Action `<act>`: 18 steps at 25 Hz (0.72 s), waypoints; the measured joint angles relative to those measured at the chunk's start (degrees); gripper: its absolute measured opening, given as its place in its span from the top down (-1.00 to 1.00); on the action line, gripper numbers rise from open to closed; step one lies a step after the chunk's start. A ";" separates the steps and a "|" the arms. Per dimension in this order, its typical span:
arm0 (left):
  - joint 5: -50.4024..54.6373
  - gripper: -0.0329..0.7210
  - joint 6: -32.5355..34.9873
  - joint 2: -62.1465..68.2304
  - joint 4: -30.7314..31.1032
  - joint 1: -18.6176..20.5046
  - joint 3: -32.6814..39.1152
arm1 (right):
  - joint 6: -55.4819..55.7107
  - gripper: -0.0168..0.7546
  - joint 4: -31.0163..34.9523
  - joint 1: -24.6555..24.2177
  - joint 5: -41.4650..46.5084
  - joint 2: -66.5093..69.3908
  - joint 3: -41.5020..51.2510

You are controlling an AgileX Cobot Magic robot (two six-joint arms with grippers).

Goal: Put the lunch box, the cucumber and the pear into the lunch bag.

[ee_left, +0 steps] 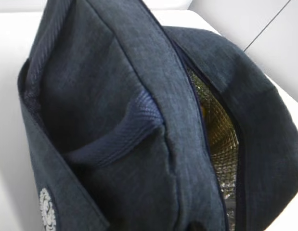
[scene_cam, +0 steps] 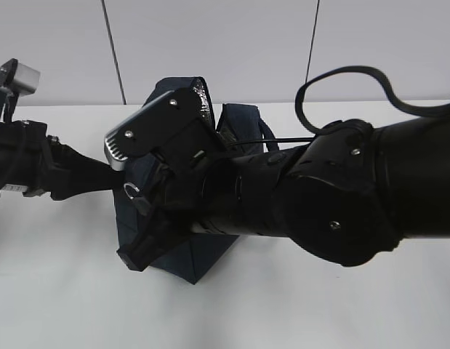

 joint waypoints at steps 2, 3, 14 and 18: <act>0.78 0.36 0.23 0.64 -0.55 0.00 0.00 | 0.00 0.96 0.00 0.00 0.10 0.00 0.00; 1.30 0.42 0.39 0.87 -0.88 0.00 0.00 | 0.00 0.96 0.00 0.00 0.10 0.00 0.00; 3.27 0.90 2.28 1.19 -1.82 0.00 0.00 | -0.06 0.96 0.81 -0.14 0.61 0.00 -2.00; 4.16 0.90 2.32 1.19 -1.82 0.00 0.00 | -0.06 0.96 3.32 -1.15 1.37 0.00 -3.96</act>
